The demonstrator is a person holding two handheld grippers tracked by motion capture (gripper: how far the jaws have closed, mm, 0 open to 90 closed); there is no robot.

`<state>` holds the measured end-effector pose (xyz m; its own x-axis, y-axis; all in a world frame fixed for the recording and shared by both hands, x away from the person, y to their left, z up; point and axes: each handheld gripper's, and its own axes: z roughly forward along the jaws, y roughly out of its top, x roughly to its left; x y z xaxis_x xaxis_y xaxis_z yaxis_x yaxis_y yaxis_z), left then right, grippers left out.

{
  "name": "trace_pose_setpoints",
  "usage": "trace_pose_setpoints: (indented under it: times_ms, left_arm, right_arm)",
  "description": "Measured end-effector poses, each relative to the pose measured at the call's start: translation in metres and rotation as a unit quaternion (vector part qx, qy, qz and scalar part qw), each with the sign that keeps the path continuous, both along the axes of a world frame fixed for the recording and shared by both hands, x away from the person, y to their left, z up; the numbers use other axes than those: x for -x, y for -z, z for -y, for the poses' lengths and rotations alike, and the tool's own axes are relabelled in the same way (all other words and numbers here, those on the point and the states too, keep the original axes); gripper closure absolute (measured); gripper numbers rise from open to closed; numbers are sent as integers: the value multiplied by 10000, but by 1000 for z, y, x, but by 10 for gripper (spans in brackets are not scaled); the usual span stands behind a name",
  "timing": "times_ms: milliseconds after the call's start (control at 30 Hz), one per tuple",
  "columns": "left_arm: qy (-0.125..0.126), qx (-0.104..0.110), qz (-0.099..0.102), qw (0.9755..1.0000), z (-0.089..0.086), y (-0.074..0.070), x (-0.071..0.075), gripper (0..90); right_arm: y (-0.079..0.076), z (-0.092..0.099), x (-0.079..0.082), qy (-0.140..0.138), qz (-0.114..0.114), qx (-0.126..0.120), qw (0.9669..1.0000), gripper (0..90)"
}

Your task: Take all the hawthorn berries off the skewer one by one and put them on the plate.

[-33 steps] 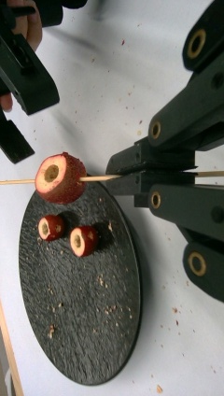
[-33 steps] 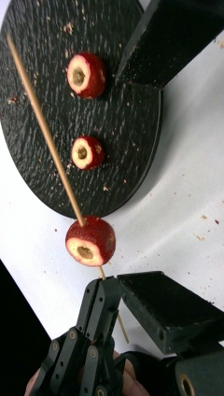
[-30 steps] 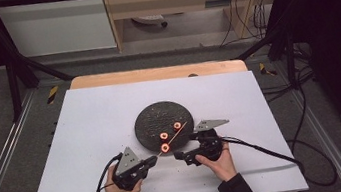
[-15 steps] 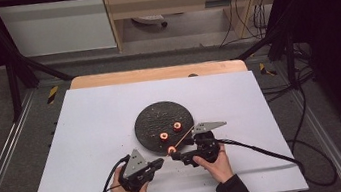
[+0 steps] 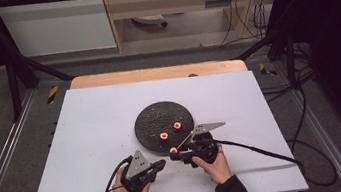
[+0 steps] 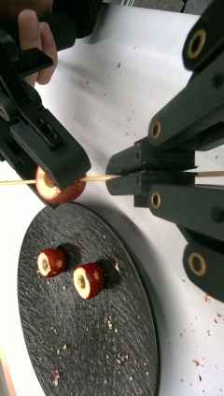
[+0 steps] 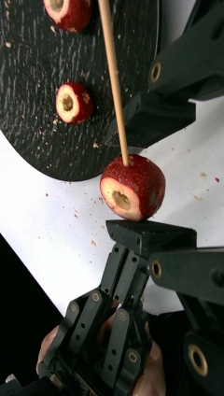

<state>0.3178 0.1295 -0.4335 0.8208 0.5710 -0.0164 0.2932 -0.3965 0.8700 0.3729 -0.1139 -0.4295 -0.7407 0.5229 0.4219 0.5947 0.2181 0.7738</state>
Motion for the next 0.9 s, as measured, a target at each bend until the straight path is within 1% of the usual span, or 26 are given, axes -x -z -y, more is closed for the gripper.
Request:
trace_pose_setpoints:
  times_ms: [167,333,633,733,900]
  left_arm:
    - [-9,5,2,10000,-1,0,0,884]
    - [-7,13,9,10000,-1,0,0,884]
    - [-19,42,17,10000,-1,-1,0,884]
    - [-14,33,16,10000,-2,-1,0,884]
    - [19,41,28,10000,-2,-1,1,884]
  right_arm:
    - [0,0,0,-52,-55,-27,10000,595]
    - [0,0,0,-46,-93,-59,9999,604]
    - [-2,2,0,19,-63,-82,9999,607]
    - [-3,5,-1,121,-46,-125,9998,608]
    - [-6,17,-3,336,-22,-207,9992,609]
